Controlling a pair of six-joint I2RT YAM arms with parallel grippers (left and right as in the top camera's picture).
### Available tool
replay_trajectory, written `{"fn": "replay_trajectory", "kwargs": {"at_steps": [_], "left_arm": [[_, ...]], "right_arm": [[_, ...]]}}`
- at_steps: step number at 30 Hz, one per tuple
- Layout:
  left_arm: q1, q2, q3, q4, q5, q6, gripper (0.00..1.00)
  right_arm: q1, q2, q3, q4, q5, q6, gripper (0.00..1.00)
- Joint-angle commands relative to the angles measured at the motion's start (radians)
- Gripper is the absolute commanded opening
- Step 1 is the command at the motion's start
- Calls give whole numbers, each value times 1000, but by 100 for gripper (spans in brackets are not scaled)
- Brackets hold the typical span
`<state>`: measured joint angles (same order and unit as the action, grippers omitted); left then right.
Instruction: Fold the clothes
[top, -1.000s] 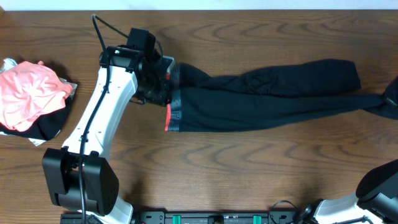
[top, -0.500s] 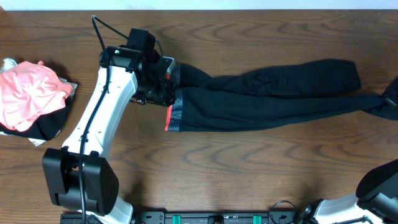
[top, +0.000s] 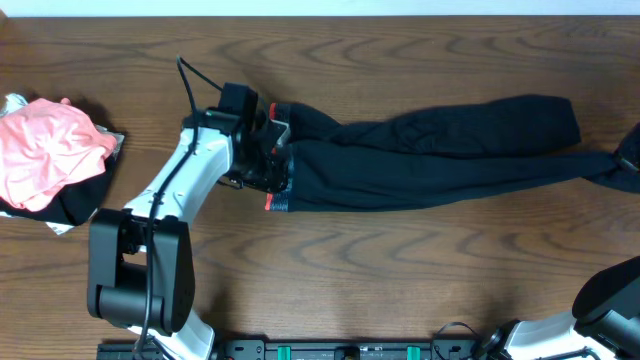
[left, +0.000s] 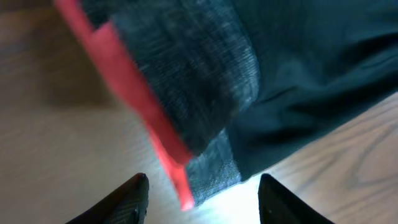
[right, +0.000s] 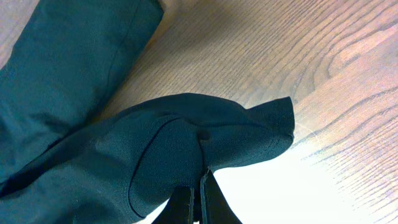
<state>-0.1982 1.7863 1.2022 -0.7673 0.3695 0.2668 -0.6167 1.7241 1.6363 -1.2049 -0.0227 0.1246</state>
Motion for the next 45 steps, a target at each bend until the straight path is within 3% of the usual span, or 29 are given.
{"fn": "replay_trajectory", "kwargs": {"at_steps": [1, 21, 26, 30, 45], "left_arm": [[3, 7, -44, 56, 96, 43, 57], [3, 7, -116, 266, 103, 47, 58], [2, 7, -116, 269, -48, 47, 58], [2, 7, -116, 272, -83, 47, 58], [-40, 7, -117, 288, 35, 24, 58]], "right_arm": [[-6, -4, 10, 0, 15, 2, 1], [-6, -4, 3, -4, 15, 2, 1], [-6, -4, 3, -3, 15, 2, 2], [-5, -4, 3, -3, 15, 2, 2], [-5, -4, 3, -3, 14, 2, 2]]}}
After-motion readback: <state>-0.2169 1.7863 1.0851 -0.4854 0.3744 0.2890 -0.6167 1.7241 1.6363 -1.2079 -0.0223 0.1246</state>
